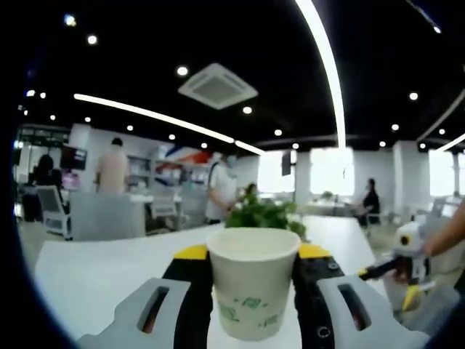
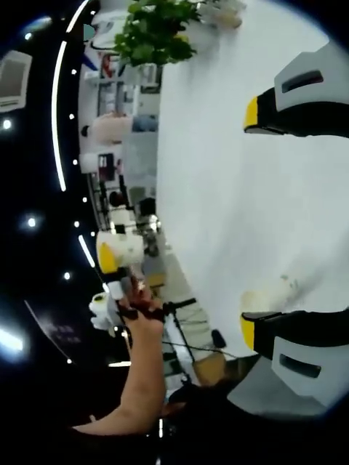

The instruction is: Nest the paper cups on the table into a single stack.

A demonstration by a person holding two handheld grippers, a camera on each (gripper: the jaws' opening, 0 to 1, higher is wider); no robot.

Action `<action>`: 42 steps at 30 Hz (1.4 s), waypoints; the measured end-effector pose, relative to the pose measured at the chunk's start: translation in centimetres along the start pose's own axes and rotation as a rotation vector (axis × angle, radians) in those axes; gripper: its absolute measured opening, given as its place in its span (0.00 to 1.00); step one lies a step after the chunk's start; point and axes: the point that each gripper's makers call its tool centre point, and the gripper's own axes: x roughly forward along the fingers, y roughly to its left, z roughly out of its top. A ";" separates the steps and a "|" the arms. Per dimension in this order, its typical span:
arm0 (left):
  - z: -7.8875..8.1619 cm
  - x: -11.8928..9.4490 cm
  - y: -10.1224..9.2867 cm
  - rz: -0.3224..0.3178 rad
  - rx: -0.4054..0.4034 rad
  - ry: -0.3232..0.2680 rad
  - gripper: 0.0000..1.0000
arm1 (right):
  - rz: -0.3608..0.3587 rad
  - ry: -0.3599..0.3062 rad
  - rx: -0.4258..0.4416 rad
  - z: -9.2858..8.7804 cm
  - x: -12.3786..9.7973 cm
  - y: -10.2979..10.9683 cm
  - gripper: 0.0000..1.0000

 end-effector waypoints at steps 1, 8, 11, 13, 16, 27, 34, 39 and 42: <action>0.0 -0.1 -0.2 -0.003 -0.001 -0.001 0.41 | 0.001 0.001 -0.001 0.0 0.0 0.0 1.00; 0.3 -0.7 -1.8 -0.015 -0.003 -0.023 0.41 | 0.008 0.004 0.007 -0.2 -0.2 0.3 1.00; 0.5 -0.8 -2.4 -0.019 0.002 -0.032 0.41 | 0.007 0.006 0.008 -0.3 -0.4 0.3 1.00; 0.4 -1.0 -2.7 -0.022 -0.009 -0.040 0.41 | 0.005 0.006 0.009 -0.3 -0.5 0.3 1.00; 0.1 -1.3 -3.4 -0.027 -0.015 -0.045 0.41 | -0.001 0.002 0.015 -0.3 -0.7 0.2 1.00; -0.3 -2.5 -6.2 -0.047 -0.001 -0.064 0.41 | -0.003 -0.009 0.030 -0.5 -1.1 0.3 0.99; -0.3 -3.4 -8.2 -0.061 0.015 -0.081 0.41 | -0.010 -0.005 0.020 -0.8 -1.3 0.5 1.00; -0.1 -4.1 -9.3 -0.066 0.010 -0.097 0.41 | -0.013 -0.009 0.021 -0.7 -1.5 0.4 1.00; 0.1 -4.5 -9.9 -0.068 0.011 -0.105 0.41 | -0.011 -0.010 0.025 -0.8 -1.5 0.6 1.00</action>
